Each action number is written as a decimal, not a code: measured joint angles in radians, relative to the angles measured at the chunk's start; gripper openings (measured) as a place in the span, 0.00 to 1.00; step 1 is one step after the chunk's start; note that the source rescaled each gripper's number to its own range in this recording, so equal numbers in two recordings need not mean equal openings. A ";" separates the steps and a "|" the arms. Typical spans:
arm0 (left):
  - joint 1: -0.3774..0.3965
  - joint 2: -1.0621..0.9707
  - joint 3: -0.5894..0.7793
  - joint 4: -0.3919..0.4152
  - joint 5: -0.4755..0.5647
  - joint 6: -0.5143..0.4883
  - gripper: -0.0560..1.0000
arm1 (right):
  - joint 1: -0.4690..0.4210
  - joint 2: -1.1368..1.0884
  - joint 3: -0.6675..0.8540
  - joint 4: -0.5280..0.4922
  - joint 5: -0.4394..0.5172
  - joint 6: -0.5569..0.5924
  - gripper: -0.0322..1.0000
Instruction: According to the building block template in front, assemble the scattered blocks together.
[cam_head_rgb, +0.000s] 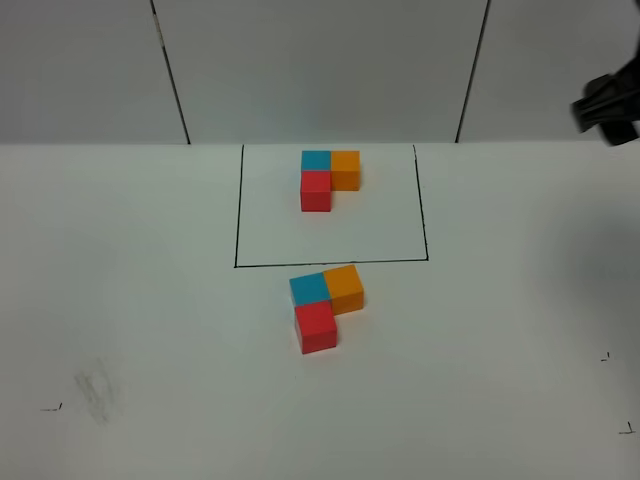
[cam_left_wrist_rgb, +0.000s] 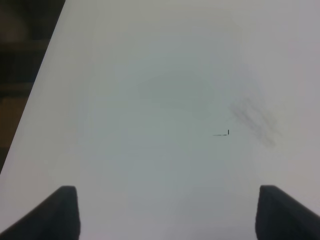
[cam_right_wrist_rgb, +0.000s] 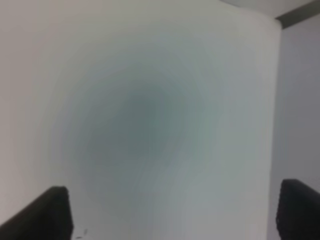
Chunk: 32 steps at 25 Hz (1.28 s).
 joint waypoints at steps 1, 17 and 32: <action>0.000 0.000 0.000 0.000 0.000 0.000 0.60 | -0.037 -0.026 0.000 0.005 0.001 -0.024 0.66; 0.000 0.000 0.000 0.000 0.000 0.000 0.60 | -0.244 -0.493 0.030 0.104 0.006 -0.182 0.62; 0.000 0.000 0.000 0.000 0.000 0.000 0.60 | -0.244 -1.150 0.547 0.083 0.013 -0.180 0.62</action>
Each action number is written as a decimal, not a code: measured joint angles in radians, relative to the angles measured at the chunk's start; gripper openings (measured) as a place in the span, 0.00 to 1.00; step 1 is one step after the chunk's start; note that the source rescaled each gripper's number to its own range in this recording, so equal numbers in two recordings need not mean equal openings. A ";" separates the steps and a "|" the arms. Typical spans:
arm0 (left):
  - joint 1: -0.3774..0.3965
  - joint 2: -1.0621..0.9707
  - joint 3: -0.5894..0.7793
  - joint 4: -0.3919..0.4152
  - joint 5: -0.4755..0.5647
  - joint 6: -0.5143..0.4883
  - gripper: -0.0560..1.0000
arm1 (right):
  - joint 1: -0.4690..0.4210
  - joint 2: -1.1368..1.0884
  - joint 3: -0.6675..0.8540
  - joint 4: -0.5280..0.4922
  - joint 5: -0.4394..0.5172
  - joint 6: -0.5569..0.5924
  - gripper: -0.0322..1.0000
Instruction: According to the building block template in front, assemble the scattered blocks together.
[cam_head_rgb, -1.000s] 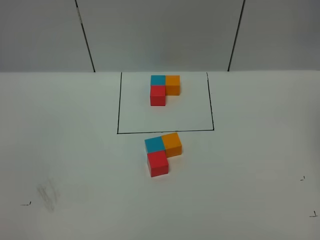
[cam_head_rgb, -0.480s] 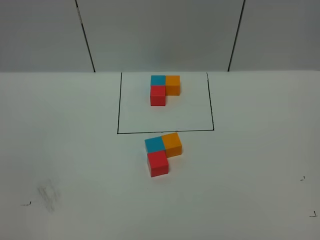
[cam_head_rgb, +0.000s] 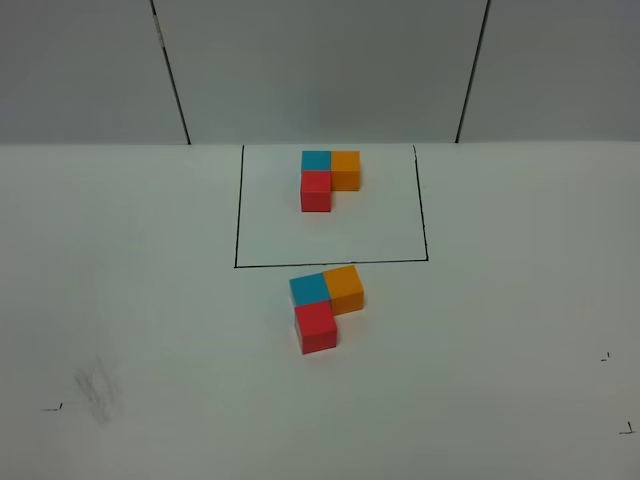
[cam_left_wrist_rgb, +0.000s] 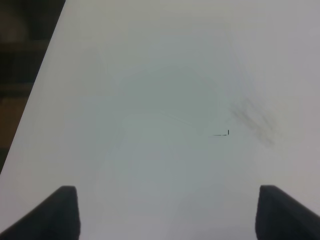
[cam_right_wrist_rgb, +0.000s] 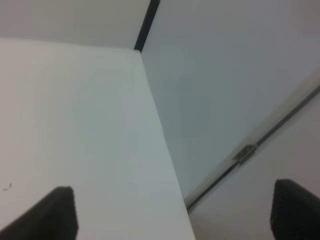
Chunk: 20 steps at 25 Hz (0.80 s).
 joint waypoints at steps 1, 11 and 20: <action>0.000 0.000 0.000 0.000 0.000 0.000 0.60 | 0.000 -0.043 0.033 0.004 0.000 0.007 0.62; 0.000 0.000 0.000 0.000 0.000 0.000 0.60 | 0.000 -0.372 0.269 0.141 0.003 0.035 0.62; 0.000 0.000 0.000 0.000 0.000 0.000 0.60 | 0.000 -0.427 0.411 0.198 0.005 0.091 0.62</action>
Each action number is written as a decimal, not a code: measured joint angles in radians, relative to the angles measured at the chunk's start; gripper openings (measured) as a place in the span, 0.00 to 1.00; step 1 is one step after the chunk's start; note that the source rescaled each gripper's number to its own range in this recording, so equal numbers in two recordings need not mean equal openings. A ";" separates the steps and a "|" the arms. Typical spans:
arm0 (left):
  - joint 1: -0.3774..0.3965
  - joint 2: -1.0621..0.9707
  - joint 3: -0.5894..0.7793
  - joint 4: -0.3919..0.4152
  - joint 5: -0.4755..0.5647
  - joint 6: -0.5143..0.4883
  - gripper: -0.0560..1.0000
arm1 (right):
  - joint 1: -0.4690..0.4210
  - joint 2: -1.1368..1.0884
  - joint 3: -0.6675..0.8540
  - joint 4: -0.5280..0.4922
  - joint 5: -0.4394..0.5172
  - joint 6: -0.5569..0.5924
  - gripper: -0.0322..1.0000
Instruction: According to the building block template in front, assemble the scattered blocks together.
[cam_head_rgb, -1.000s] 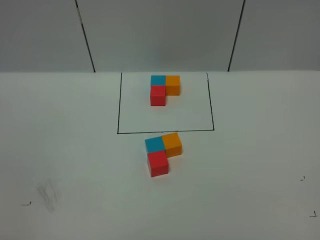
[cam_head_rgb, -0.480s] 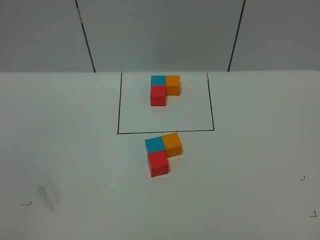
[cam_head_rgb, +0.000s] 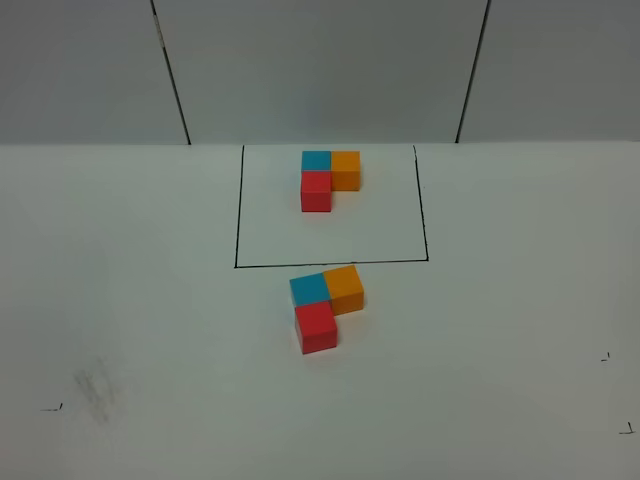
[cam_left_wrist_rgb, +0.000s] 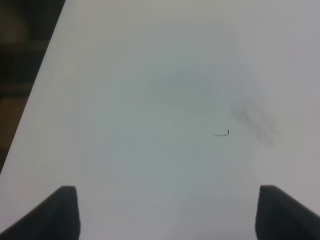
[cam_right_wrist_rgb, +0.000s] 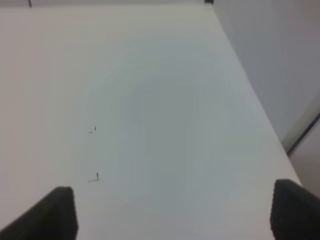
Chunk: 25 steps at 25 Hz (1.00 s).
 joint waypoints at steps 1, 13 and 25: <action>0.000 0.000 0.000 0.000 0.000 0.000 0.60 | 0.000 0.000 0.025 0.002 -0.003 0.001 0.62; 0.000 0.000 0.000 0.000 0.000 0.000 0.60 | 0.000 0.000 0.178 0.099 -0.153 -0.053 0.62; 0.000 0.000 0.000 0.000 0.000 -0.001 0.60 | 0.000 0.000 0.178 0.101 -0.154 -0.071 0.48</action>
